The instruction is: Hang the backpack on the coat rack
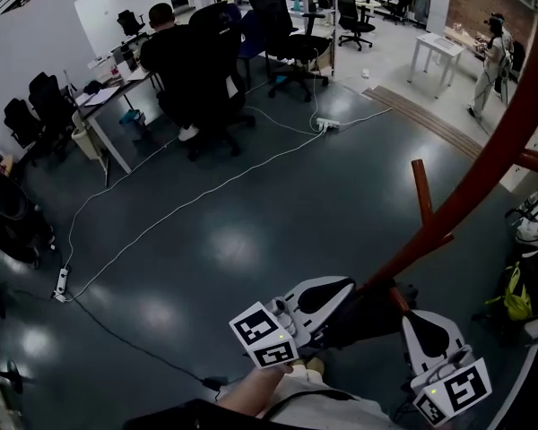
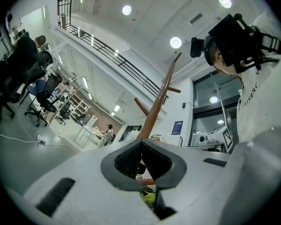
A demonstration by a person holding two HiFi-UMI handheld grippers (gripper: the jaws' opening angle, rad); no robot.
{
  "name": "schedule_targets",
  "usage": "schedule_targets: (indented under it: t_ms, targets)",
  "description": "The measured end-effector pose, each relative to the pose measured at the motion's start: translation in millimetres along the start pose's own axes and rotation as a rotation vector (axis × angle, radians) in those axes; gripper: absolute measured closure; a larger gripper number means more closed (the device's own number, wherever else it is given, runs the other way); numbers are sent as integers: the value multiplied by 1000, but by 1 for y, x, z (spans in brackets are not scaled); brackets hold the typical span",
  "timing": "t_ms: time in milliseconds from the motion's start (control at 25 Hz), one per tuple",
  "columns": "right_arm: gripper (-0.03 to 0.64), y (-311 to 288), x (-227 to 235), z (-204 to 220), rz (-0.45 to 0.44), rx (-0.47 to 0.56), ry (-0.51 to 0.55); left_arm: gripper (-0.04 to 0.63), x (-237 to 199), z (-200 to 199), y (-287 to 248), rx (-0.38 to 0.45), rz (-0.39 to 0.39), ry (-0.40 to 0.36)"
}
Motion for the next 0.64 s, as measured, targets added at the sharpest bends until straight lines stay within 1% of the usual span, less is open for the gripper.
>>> schedule_targets:
  t_ms: [360, 640]
  targets:
    - [601, -7, 10, 2, 41, -31, -9, 586, -15, 3, 1, -13, -3, 34]
    - [601, -11, 11, 4, 61, -40, -6, 586, -33, 0, 6, -10, -23, 48]
Point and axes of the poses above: the fingertips, and each gripper's own axes: y backward along the fingers, x to its right, z out of its underside, the point moved 6 cm from there along y, backward along the fingers, and after that the axes turned 3 degrees about y, right-handed, at the moved point
